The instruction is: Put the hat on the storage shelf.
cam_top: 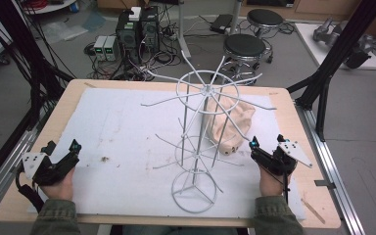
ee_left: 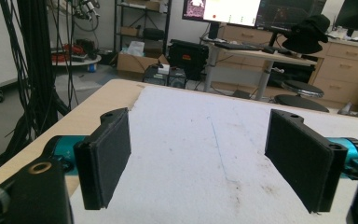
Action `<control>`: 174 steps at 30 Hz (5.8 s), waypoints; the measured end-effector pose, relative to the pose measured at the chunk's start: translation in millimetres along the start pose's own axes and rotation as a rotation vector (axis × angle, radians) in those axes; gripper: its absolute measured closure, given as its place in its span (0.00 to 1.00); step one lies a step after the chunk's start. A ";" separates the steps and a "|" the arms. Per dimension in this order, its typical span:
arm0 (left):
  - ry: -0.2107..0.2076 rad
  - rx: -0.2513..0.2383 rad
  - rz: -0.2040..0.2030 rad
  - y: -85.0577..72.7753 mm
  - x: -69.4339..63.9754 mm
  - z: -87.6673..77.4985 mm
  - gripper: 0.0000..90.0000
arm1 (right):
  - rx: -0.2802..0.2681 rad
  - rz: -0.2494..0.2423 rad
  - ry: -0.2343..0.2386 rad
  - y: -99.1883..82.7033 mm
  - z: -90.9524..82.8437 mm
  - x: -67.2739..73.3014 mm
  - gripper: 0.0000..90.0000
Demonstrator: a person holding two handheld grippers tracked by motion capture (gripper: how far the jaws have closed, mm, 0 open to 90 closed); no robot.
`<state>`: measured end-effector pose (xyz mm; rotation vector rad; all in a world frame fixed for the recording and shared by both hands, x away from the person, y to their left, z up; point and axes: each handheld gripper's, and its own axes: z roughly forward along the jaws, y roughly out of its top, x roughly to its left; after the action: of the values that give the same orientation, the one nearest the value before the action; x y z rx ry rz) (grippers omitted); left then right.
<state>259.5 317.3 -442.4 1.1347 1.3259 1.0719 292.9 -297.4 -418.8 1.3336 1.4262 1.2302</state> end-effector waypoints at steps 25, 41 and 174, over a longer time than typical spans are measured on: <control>-0.004 0.003 0.001 0.3 0.4 -0.8 0.25 | 0.009 0.014 -0.004 -0.2 0.2 -0.8 0.11; -0.002 0.003 -0.003 0.1 -0.4 -0.5 0.25 | -0.034 0.009 -0.009 3.6 -2.4 -1.0 0.11; -0.046 0.011 -0.016 -1.6 -2.4 6.9 0.25 | 0.428 0.057 0.106 31.9 220.0 -31.9 0.14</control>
<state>266.3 314.7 -444.1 1.1494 1.3040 1.0221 516.9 -303.1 -432.7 1.6201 1.8092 1.0810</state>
